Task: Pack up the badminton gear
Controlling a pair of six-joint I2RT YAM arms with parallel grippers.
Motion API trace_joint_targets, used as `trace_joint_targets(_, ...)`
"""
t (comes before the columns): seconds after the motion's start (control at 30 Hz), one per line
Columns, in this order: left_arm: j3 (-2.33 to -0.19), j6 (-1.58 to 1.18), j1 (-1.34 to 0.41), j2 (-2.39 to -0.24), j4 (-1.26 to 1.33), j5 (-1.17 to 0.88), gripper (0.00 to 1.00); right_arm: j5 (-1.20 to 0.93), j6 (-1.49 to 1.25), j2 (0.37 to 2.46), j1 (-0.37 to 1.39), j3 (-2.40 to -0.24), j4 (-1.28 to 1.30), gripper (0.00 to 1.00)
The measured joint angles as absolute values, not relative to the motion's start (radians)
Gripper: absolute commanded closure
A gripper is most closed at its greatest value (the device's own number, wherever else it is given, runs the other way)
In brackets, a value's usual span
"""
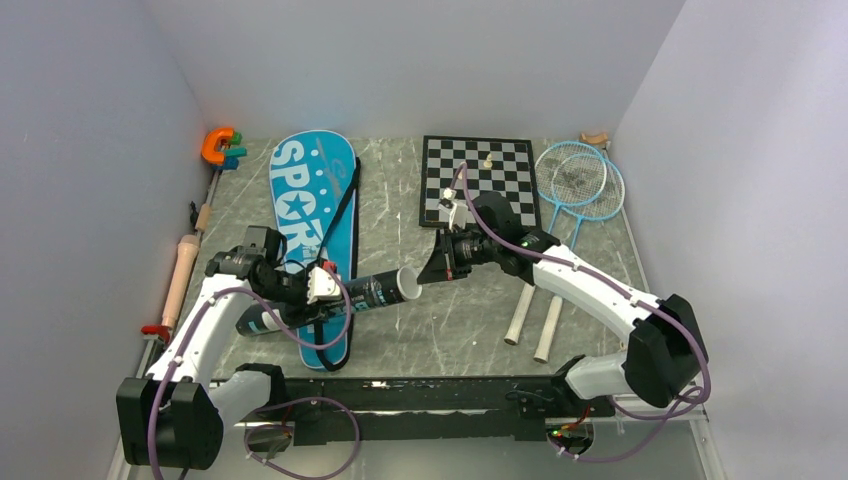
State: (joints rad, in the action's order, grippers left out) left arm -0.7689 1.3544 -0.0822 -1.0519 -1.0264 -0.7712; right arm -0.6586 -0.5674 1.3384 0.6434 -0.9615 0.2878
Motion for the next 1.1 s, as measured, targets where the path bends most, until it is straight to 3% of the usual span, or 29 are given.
trace_joint_targets(1.1,-0.778,1.366,-0.087,-1.052,-1.038,-0.772,1.00,-0.655,-0.561,1.310,0.654,-0.916,0.276,1.00)
